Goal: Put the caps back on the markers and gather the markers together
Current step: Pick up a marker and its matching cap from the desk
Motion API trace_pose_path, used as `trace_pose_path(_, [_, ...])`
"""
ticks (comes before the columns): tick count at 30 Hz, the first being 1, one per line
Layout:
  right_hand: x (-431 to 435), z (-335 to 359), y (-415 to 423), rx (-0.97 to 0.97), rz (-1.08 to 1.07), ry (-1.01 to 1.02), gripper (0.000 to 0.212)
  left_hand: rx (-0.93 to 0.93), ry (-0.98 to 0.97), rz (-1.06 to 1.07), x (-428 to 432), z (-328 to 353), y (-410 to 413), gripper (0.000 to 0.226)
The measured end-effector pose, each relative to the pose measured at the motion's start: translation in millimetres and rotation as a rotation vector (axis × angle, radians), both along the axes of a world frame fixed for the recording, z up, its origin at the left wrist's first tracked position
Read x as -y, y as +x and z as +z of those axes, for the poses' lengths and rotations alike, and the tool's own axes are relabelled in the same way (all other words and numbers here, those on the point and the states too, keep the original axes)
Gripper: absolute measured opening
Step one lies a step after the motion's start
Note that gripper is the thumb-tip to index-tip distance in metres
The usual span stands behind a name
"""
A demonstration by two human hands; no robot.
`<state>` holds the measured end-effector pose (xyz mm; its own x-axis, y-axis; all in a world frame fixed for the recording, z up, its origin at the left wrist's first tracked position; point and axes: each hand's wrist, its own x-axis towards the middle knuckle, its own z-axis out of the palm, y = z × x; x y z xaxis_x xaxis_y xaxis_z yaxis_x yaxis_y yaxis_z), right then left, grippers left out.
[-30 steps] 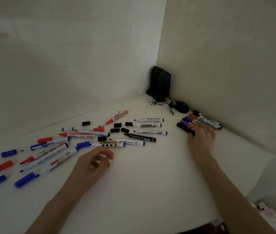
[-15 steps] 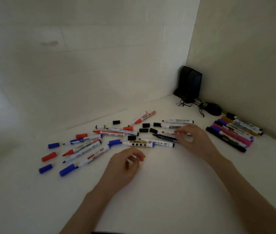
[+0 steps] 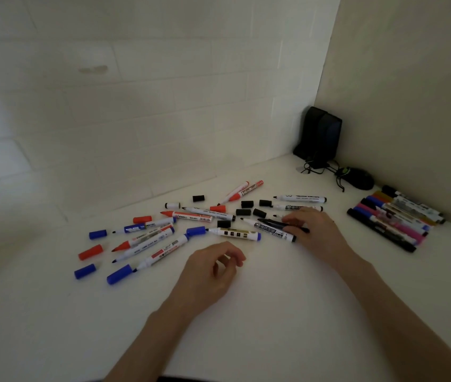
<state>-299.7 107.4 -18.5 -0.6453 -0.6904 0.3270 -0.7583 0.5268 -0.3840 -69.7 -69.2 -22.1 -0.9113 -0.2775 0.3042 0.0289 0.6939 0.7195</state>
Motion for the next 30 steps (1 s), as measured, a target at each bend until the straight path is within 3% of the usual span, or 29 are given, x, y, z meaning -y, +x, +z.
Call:
trace_pose_path(3, [0.9, -0.4, -0.3, -0.016, -0.016, 0.053, 0.024, 0.013, -0.006, -0.002, 0.0, 0.4, 0.1, 0.028])
trace_pose_path(9, [4.2, 2.3, 4.5, 0.069, -0.014, -0.105, 0.016, 0.019, -0.003, 0.003, -0.1, 0.4, -0.6, 0.027])
trace_pose_path(14, [25.6, 9.4, 10.1, 0.155, -0.001, -0.039, 0.022, 0.014, -0.001, 0.005, 0.2, 0.0, 0.2, 0.027])
trace_pose_path(26, [75.2, 11.2, 14.3, -0.074, -0.221, 0.186, 0.026, 0.007, 0.013, 0.020, 1.9, 0.4, 0.4, 0.028])
trace_pose_path(30, [69.5, 15.8, 18.4, -0.013, -0.183, 0.083, 0.021, -0.011, 0.075, 0.061, 2.1, 0.5, 1.9, 0.025])
